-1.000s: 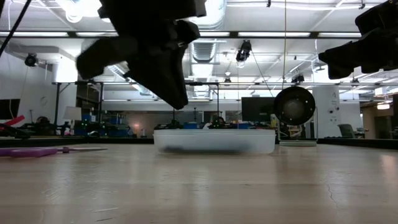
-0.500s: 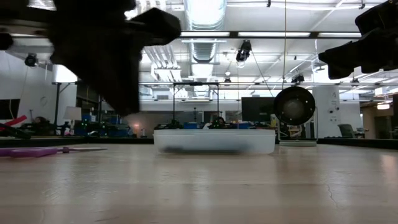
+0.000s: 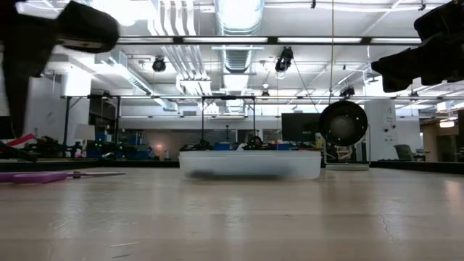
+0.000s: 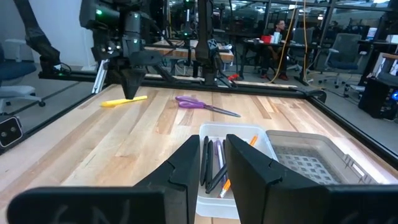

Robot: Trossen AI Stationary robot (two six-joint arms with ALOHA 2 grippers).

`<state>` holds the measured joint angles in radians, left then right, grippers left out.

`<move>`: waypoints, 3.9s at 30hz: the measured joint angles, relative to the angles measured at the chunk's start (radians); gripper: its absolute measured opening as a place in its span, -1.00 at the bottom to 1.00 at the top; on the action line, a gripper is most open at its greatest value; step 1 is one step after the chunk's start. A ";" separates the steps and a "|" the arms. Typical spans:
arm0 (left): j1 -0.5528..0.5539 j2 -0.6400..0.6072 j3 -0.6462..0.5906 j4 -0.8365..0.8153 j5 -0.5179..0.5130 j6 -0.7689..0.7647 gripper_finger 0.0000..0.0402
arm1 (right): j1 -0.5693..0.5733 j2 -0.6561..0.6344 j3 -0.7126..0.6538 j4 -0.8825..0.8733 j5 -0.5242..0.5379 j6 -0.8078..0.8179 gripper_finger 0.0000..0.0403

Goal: Pick & place school supplies into a supply box
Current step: Put the yellow pen into the white and black supply box

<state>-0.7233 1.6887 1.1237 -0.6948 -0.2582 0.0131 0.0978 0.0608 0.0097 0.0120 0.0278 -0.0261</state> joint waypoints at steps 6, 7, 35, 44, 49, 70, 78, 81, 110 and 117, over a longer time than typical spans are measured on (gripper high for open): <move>-0.069 -0.034 -0.063 0.021 0.003 -0.079 -0.82 | 0.000 0.000 0.000 0.000 0.000 0.000 -0.66; -0.085 -0.035 -0.069 0.026 0.003 -0.090 -0.82 | 0.000 0.000 0.000 0.000 0.000 0.000 -0.66; -0.289 -0.074 -0.172 0.109 0.061 -0.244 -0.59 | 0.000 0.000 0.000 0.000 0.000 0.000 -0.66; -0.292 -0.107 -0.237 0.179 0.058 -0.238 -0.56 | 0.000 0.000 0.000 0.000 0.000 0.000 -0.66; -0.291 -0.107 -0.237 0.180 0.058 -0.234 -0.56 | 0.000 0.000 0.000 0.000 0.000 0.000 -0.66; -0.264 -0.012 -0.171 0.138 0.075 -0.190 -0.56 | 0.000 0.000 0.000 0.000 0.000 0.000 -0.66; -0.262 0.010 -0.171 0.130 0.083 -0.181 -0.56 | 0.000 0.000 0.000 0.000 0.000 0.000 -0.66; -0.262 0.015 -0.164 0.126 0.082 -0.169 -0.56 | 0.000 0.000 0.000 0.000 0.000 0.000 -0.66; -0.256 0.017 -0.157 0.162 0.063 -0.145 -0.56 | 0.000 0.000 0.000 0.000 0.000 0.000 -0.66; -0.257 0.017 -0.158 0.162 0.094 -0.155 -0.66 | 0.000 0.000 0.000 0.000 0.000 0.000 -0.66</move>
<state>-0.9798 1.7054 0.9657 -0.5324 -0.1646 -0.1420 0.0978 0.0608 0.0097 0.0120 0.0279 -0.0261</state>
